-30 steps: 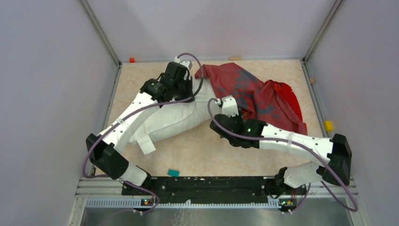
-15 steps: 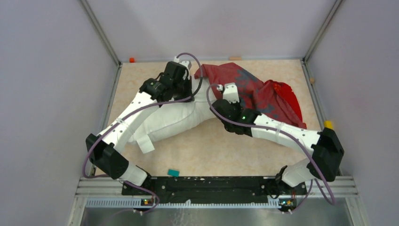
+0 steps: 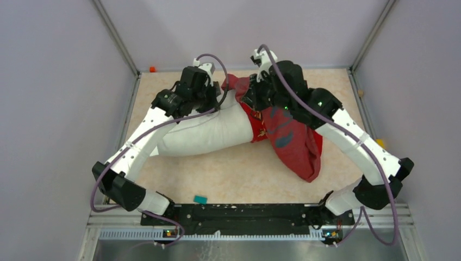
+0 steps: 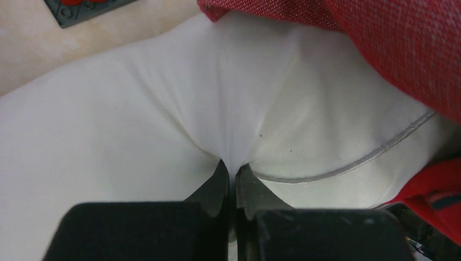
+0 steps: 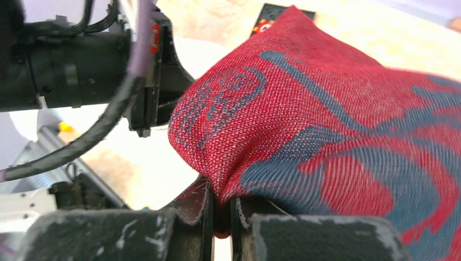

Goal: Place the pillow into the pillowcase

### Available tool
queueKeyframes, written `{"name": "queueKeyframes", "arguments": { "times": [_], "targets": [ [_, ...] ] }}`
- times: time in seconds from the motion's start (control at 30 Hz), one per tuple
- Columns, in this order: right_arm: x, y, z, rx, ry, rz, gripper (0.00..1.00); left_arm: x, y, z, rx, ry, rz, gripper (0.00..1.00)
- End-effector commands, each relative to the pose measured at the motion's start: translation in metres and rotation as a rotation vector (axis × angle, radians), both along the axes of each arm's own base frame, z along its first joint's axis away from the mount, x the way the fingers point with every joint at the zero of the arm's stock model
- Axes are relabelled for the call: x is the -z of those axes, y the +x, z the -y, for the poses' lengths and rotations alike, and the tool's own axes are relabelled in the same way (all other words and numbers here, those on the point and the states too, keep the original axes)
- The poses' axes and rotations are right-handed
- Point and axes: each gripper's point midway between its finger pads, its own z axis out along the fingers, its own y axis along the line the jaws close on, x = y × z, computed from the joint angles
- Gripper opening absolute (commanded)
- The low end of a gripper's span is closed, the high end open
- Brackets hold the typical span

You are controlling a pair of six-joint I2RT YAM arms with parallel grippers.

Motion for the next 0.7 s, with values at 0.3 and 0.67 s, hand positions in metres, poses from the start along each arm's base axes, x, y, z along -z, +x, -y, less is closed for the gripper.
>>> {"name": "queueKeyframes", "arguments": {
  "times": [0.3, 0.67],
  "targets": [
    [0.062, 0.078, 0.023, 0.035, 0.133, -0.248, 0.48, -0.052, 0.016, 0.01, 0.022, -0.107, 0.165, 0.0],
    [0.008, 0.046, 0.09, 0.287, 0.043, -0.061, 0.76, 0.01, 0.081, -0.036, -0.105, -0.098, 0.045, 0.0]
  ]
}}
